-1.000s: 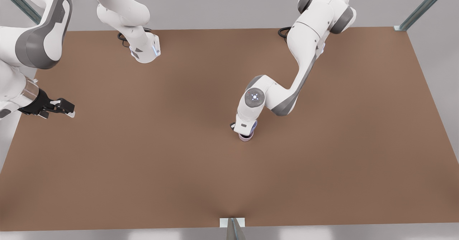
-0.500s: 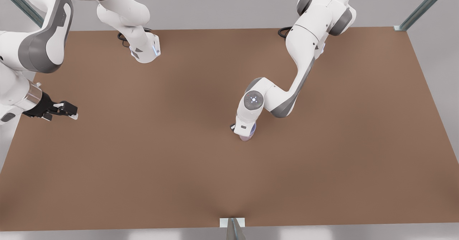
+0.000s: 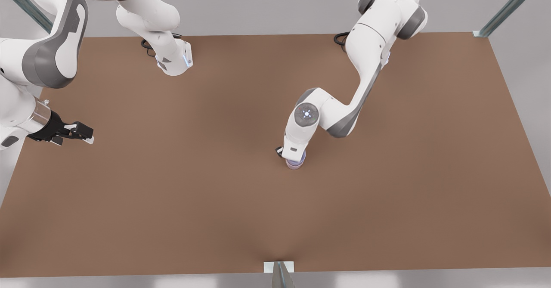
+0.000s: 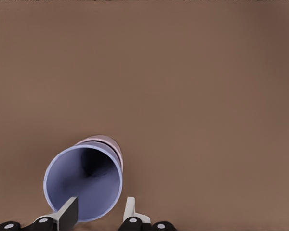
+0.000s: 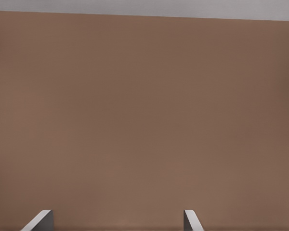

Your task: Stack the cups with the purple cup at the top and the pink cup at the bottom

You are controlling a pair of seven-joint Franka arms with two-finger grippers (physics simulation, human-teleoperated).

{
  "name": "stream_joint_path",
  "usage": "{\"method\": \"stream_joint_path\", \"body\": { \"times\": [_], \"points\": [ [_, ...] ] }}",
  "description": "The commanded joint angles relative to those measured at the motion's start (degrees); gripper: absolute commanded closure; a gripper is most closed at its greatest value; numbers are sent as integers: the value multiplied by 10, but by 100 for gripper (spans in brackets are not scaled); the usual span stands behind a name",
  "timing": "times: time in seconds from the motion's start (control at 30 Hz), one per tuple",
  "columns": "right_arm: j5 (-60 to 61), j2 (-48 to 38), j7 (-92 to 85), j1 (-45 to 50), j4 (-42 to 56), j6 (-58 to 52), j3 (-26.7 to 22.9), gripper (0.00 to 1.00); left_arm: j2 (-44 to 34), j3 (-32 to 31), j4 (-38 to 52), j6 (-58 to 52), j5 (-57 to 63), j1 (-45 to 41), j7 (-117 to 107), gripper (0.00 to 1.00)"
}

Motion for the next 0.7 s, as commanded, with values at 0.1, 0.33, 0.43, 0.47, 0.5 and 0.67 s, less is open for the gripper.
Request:
{"method": "stream_joint_path", "body": {
  "times": [0.1, 0.33, 0.43, 0.47, 0.5, 0.67],
  "points": [
    [2, -6, 2, 1, 1, -3, 1, 0, -73, 90, 15, -216, -13, 9, 372, 0],
    [-4, -6, 1, -5, 1, -26, -1, 0, -192, 160, 32, -329, -40, 141, 659, 0],
    [5, -13, 1, 0, 2, -27, 1, 0, -224, 21, 32, -326, 45, 239, 684, 0],
    [3, -8, 2, 0, 2, -27, 1, 0, -235, 19, 32, -323, 45, 248, 722, 0],
    [4, -12, 2, -4, 2, -27, -2, 0, -239, 0, 32, -320, 45, 257, 730, 0],
    [4, -12, 1, -2, 2, -26, 0, 0, -245, -11, 28, -299, 45, 261, 730, 0]
  ]
}}
